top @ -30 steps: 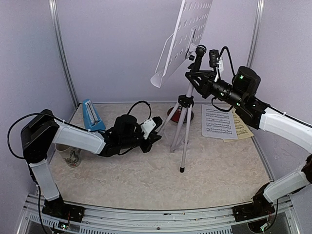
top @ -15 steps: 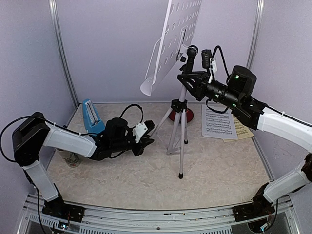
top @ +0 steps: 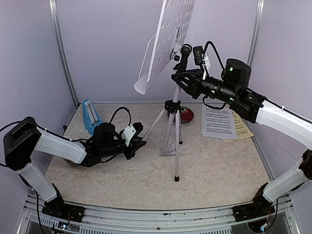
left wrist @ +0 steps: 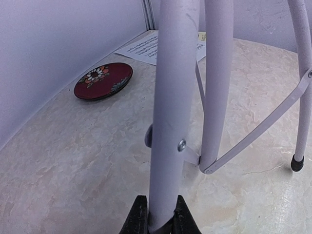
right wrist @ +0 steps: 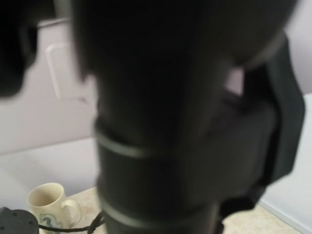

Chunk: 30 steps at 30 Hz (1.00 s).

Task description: Set up the instrument practice props

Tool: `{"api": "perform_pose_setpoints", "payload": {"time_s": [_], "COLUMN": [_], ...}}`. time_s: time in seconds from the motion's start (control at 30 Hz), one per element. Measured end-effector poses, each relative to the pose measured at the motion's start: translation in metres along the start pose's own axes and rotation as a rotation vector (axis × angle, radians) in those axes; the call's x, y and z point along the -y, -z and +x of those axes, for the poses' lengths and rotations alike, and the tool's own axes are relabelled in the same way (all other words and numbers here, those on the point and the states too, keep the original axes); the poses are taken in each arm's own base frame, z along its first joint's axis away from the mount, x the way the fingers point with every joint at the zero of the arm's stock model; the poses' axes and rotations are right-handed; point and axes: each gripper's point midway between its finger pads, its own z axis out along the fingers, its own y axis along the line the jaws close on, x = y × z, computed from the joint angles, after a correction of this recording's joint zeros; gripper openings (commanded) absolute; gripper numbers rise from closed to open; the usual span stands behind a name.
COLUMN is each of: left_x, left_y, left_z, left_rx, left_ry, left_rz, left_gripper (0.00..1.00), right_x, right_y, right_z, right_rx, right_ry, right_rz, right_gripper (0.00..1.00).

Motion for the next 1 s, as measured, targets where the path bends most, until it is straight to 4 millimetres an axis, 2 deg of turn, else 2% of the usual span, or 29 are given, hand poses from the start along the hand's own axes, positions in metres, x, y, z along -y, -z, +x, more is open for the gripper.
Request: {"api": "perform_pose_setpoints", "payload": {"time_s": [0.2,0.47,0.77,1.0], "left_x": [0.008,0.020,0.026,0.025], "left_y": [0.004,0.002,-0.005,-0.007], "left_z": [0.008,0.016,0.018,0.023], "left_rx": [0.003,-0.019,-0.015,-0.031], "left_ry": [0.044,0.061,0.075,0.097], "left_rz": [0.001,-0.009,-0.016,-0.038], "left_gripper": [0.00,0.00,0.00,0.00], "right_x": [-0.010,-0.027,-0.034,-0.039], "right_y": [-0.010,-0.008,-0.006,-0.002], "right_z": [0.004,0.011,0.013,0.015], "right_rx": [-0.019,-0.001,0.011,0.012], "right_ry": [0.009,0.037,0.055,0.067], "right_rz": [-0.068,-0.142,-0.156,-0.164], "right_gripper": [0.00,0.00,0.22,0.46]}}
